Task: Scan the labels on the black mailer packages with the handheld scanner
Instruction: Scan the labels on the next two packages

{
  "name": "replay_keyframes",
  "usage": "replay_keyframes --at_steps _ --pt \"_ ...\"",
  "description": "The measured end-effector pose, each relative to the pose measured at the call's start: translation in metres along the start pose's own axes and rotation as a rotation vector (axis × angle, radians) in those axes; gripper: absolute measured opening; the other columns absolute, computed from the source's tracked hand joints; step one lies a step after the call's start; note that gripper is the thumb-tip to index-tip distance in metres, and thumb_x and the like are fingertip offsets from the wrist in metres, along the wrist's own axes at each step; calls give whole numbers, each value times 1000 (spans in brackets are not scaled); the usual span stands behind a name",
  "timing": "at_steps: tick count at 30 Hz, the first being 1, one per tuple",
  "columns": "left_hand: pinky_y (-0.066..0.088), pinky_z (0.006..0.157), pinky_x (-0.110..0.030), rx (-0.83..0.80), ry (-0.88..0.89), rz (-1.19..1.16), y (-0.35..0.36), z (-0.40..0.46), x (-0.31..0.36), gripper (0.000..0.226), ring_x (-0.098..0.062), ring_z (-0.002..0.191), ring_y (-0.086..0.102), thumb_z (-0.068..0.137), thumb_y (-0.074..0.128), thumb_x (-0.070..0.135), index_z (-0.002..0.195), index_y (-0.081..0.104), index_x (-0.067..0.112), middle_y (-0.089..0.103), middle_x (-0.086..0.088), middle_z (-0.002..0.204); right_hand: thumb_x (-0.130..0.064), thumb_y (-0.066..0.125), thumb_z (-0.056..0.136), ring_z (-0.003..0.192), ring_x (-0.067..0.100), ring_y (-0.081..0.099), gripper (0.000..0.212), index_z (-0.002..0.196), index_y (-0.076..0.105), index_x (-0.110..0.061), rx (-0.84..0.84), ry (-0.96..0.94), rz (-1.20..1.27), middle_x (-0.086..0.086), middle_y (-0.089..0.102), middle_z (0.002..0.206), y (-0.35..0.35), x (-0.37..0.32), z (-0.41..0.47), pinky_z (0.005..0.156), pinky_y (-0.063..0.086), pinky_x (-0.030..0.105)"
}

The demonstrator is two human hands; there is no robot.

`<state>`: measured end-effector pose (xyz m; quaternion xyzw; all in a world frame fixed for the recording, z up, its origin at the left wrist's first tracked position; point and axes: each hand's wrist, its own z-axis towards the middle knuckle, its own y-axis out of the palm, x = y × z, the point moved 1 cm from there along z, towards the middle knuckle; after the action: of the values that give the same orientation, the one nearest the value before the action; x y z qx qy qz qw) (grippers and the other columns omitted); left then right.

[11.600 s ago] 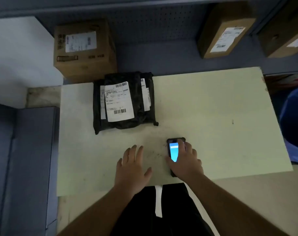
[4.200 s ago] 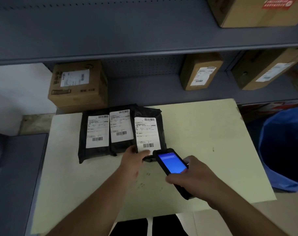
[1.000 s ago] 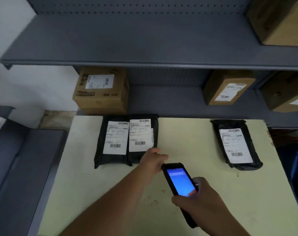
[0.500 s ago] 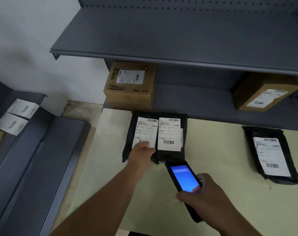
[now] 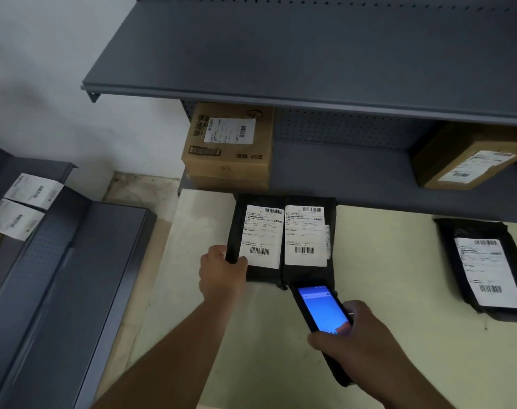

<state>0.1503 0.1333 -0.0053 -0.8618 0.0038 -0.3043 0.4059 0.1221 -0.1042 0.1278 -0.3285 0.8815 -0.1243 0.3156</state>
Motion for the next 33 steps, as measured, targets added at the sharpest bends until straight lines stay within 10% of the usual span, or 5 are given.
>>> replay_keyframes --at_steps 13,33 --pt "55 100 -52 -255 -115 -31 31 11 -6 102 -34 121 59 56 87 53 140 42 17 51 -6 131 -32 81 73 43 8 60 62 126 50 -25 -9 74 18 1 75 85 3 -3 7 58 54 29" --pt "58 92 -52 -182 -125 17 45 -9 9 86 -41 113 62 61 91 41 118 32 16 56 -14 126 -34 81 79 72 10 66 64 132 46 -24 39 70 11 -5 68 95 -3 0 -1 59 47 24"
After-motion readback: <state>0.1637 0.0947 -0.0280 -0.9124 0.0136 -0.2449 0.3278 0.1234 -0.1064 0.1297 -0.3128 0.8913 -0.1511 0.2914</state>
